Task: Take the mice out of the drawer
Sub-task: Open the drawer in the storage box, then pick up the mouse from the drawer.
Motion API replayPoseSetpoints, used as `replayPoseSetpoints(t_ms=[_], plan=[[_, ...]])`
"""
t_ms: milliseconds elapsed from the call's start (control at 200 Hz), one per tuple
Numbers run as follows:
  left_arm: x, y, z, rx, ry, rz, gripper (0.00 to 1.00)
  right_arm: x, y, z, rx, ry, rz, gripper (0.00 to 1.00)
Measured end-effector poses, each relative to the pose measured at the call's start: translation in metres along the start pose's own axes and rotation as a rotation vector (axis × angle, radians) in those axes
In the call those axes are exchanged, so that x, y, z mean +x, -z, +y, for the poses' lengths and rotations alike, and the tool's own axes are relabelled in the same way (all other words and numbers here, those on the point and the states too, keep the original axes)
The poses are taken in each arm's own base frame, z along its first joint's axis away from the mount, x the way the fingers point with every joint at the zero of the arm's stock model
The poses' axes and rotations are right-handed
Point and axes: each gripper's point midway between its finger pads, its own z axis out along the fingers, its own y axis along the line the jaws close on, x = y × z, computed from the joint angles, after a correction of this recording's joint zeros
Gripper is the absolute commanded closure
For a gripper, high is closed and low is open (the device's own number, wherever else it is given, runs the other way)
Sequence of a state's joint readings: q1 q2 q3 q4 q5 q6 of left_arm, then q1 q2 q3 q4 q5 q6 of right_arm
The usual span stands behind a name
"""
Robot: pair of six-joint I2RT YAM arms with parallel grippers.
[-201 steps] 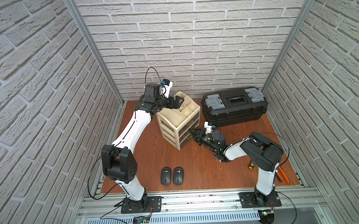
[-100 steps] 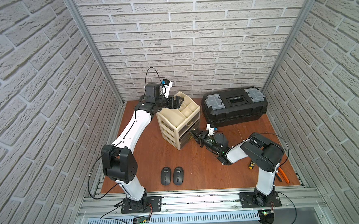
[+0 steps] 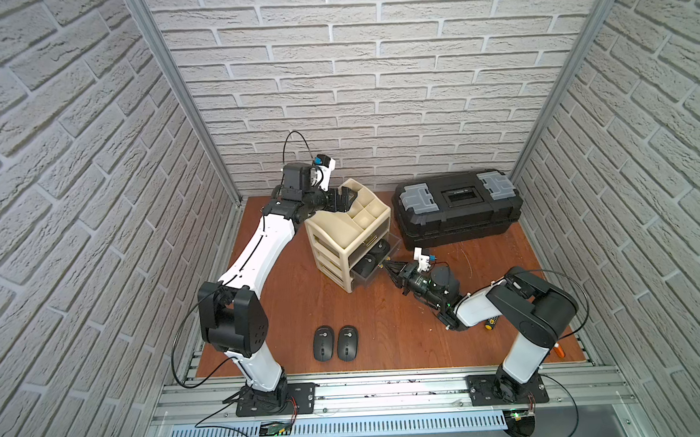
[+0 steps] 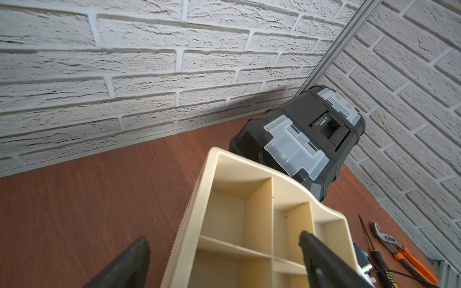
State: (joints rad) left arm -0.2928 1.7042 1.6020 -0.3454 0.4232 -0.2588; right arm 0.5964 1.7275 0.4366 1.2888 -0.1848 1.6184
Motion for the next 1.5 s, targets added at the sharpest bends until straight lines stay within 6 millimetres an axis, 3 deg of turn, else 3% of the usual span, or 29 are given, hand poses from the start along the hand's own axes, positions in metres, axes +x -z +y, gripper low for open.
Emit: replayPoseSetpoints(t_ms=[825,1005,1235,1335,1495], plan=[[0.005,0.0,0.007,-0.009,0.03,0.022,0.04,-0.004,0.065,-0.007,0.14,0.04,-0.021,0.9],[0.008,0.0,0.011,-0.012,0.059,0.03,0.04,-0.008,0.071,-0.016,0.215,0.05,-0.025,0.69],[0.007,0.001,0.012,-0.008,0.07,0.03,0.02,-0.011,0.077,-0.024,0.276,0.077,-0.023,0.59],[0.004,0.003,0.016,-0.002,0.093,0.039,0.02,-0.016,0.087,-0.028,0.317,0.102,-0.033,0.59],[0.012,0.013,0.017,-0.02,0.118,0.119,0.02,-0.027,0.108,-0.041,0.413,0.134,-0.06,0.69]])
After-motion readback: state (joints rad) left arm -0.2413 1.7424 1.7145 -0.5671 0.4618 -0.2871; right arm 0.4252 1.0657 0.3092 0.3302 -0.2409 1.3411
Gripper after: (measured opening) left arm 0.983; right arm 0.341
